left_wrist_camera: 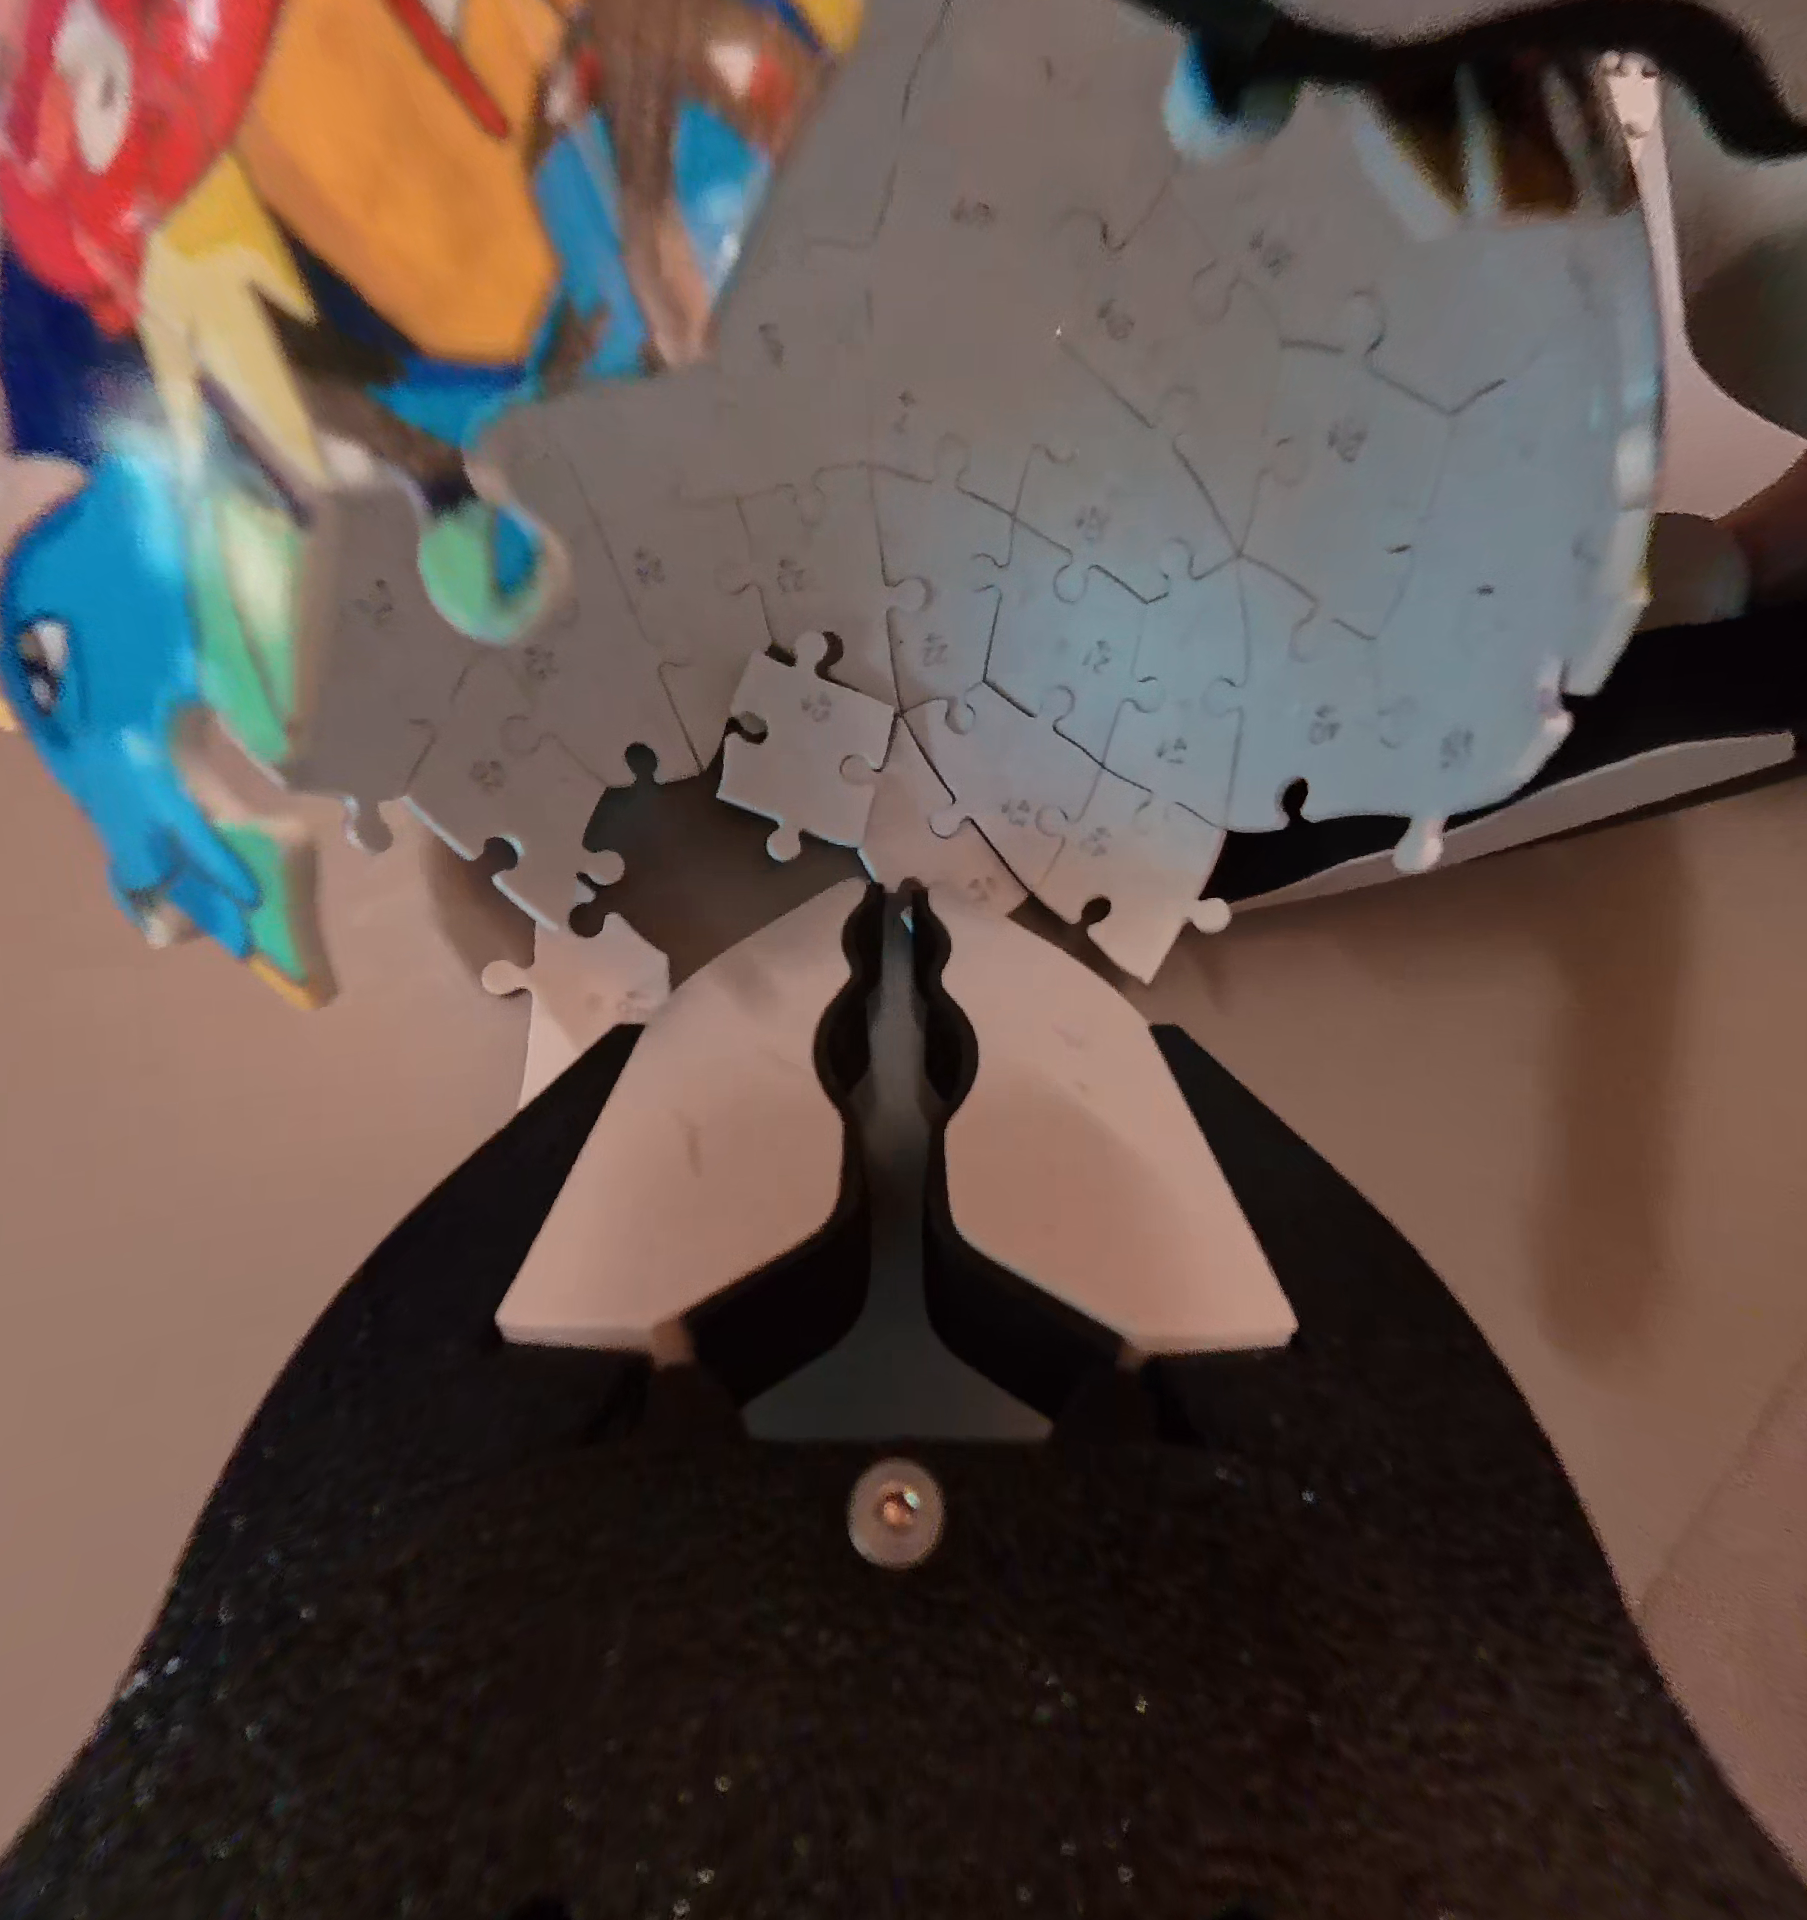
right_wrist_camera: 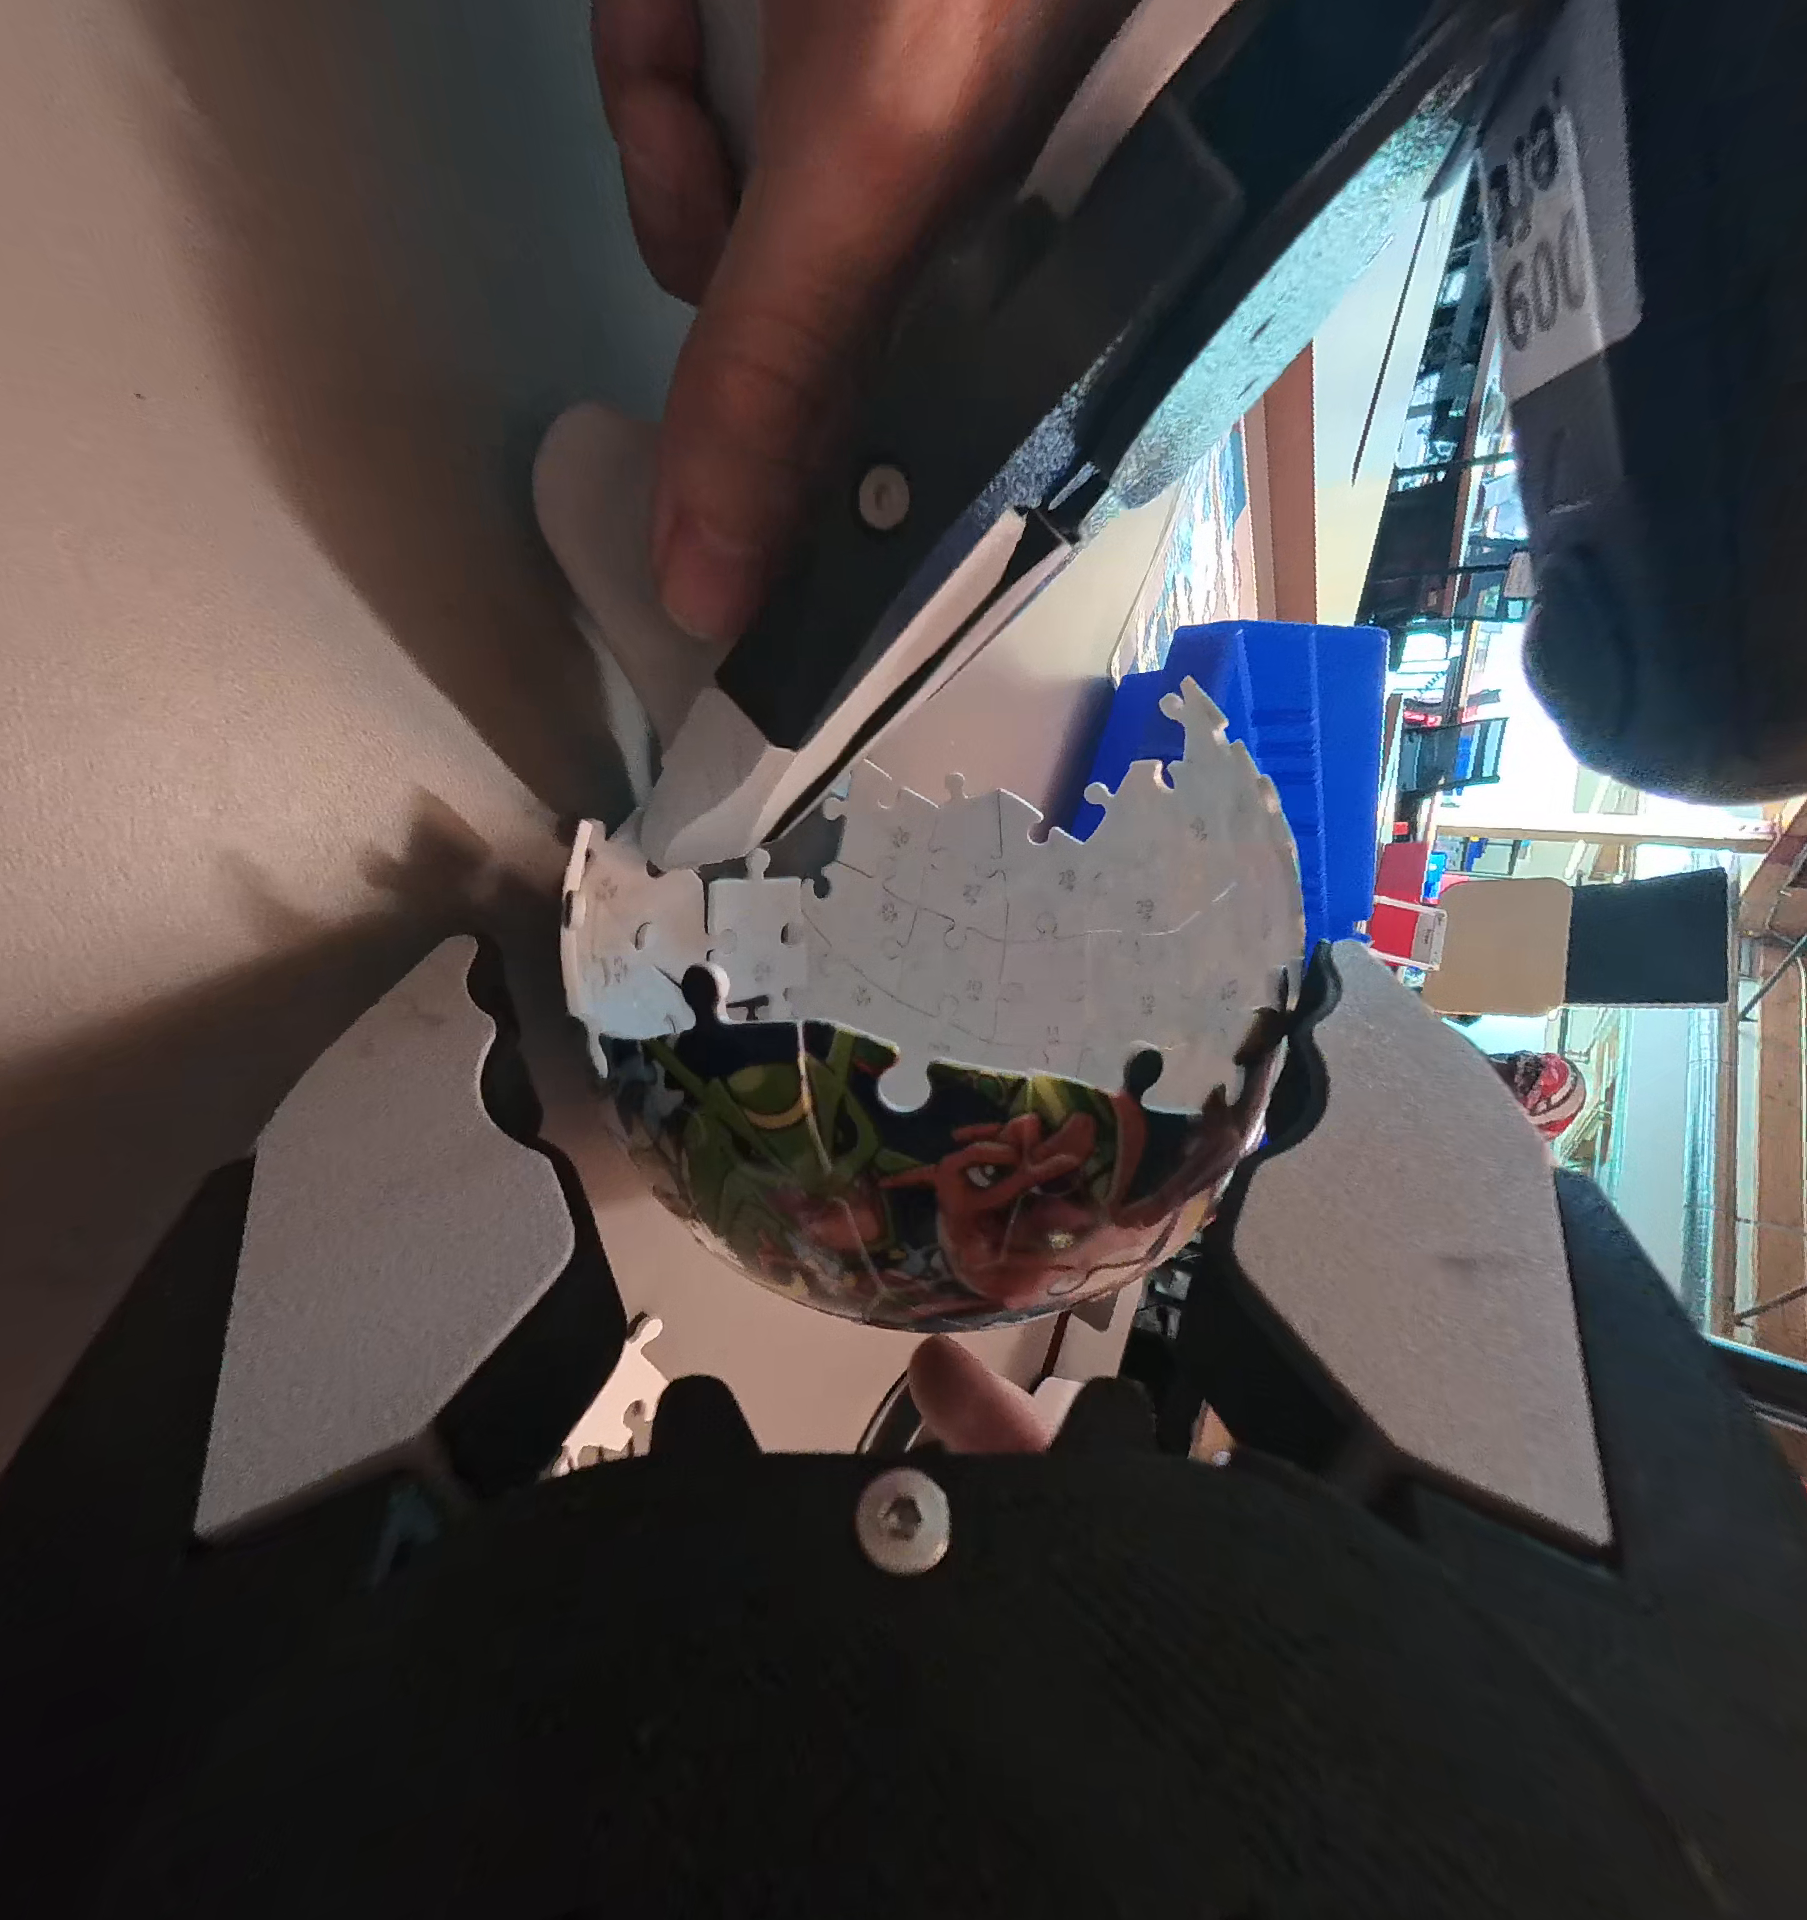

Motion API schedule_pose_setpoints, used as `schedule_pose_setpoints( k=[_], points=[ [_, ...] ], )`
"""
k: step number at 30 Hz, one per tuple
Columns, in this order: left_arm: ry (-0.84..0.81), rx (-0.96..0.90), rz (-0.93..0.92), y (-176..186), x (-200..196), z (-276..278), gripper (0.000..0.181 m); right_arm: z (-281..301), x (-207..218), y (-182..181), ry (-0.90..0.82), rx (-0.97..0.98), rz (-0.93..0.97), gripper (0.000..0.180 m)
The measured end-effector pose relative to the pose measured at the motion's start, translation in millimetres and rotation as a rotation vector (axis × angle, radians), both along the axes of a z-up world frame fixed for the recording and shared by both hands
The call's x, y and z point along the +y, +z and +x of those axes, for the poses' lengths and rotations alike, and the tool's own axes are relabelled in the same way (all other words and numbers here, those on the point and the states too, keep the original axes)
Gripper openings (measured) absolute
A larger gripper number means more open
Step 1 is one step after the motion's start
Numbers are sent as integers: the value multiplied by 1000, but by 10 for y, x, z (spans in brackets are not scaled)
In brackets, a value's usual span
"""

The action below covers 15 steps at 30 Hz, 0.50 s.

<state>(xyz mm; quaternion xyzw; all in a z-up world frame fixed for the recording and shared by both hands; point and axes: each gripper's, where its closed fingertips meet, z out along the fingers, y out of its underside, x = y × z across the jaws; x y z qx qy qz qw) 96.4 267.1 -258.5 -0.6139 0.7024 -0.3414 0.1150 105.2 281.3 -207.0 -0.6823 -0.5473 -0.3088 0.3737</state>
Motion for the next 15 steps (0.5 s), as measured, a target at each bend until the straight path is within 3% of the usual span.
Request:
schedule_pose_setpoints(
  k=[1, 8, 12, 15],
  points=[
    [3, -8, 12, 9, 21, 4, 6, -3, -1, 0, 2, -3, 1, 137],
    [16, -124, 69, 149, 122, 78, 9, -19, 2, 3, 5, -21, 10, 136],
    [-4, -305, 226, 270, 173, 226, 10, -19, 14, 6, 2, -6, 19, 136],
    [-104, -418, 376, 311, 168, 245, 0, -10, 12, 6, 1, 3, 18, 136]
  ],
)
